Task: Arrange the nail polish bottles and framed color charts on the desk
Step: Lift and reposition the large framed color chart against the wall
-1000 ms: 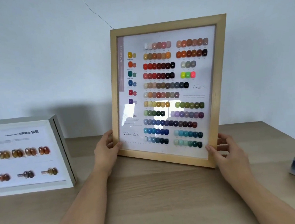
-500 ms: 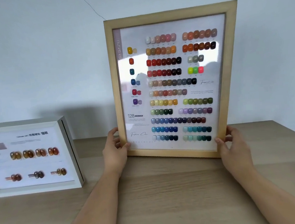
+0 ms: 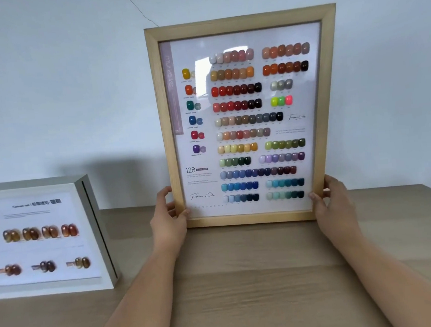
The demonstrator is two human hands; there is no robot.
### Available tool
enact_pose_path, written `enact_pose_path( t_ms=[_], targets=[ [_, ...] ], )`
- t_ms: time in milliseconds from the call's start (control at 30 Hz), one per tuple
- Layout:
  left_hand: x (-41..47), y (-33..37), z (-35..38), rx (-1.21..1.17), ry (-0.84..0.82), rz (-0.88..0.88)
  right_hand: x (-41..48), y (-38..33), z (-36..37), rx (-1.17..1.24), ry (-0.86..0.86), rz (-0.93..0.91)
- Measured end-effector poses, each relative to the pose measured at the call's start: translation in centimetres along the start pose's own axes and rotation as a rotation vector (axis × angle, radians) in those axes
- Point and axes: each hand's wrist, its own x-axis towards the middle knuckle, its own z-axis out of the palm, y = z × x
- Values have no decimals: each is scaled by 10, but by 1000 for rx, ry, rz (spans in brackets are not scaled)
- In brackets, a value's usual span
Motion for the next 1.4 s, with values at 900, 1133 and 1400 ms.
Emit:
enact_pose_path(
  t_ms=[900,1133,1400],
  targets=[
    [-15,1,-20,-22,-26,-8,-13,-10,-16,76,-57,61],
    [-11,1,-18,-1,-56,-4,-10,-8,-17,70,-98,108],
    [-9,1,-19,-3,-88,3,-8,-8,-17,46,-131,133]
  ],
)
